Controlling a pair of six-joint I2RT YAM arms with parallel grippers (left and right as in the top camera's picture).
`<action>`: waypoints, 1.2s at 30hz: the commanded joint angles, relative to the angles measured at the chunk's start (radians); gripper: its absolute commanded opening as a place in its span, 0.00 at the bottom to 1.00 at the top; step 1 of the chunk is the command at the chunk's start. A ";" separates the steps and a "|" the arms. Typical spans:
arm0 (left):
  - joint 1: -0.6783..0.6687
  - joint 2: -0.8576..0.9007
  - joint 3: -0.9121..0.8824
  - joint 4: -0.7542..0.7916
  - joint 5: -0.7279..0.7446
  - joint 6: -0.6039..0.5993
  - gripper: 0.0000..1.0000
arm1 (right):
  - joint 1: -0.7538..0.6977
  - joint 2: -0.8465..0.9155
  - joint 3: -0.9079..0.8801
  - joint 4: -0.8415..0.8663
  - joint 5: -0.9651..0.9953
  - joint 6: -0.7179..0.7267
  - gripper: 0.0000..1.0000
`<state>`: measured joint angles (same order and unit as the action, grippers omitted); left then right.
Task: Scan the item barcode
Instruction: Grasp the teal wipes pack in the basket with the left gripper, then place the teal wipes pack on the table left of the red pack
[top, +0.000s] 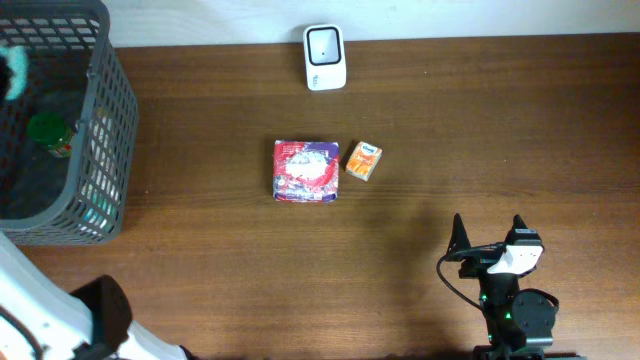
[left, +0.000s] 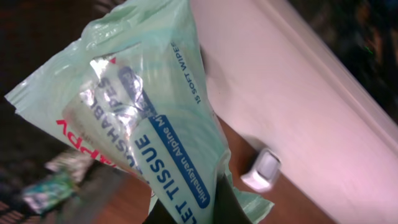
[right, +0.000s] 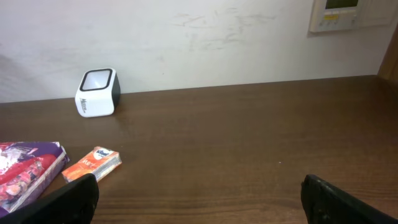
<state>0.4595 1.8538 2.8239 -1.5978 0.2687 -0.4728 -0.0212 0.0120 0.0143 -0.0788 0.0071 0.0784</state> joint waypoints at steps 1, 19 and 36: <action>-0.264 0.005 -0.019 -0.035 0.042 0.236 0.00 | -0.005 -0.006 -0.009 -0.003 0.008 0.000 0.99; -0.671 0.338 -0.840 0.262 -0.265 0.571 0.00 | -0.005 -0.006 -0.009 -0.003 0.008 0.000 0.99; -0.723 0.344 -0.962 0.504 -0.089 0.518 0.00 | -0.005 -0.006 -0.009 -0.003 0.008 0.000 0.99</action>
<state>-0.2775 2.1994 1.8671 -1.1007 0.3367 0.1555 -0.0212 0.0120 0.0143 -0.0788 0.0071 0.0784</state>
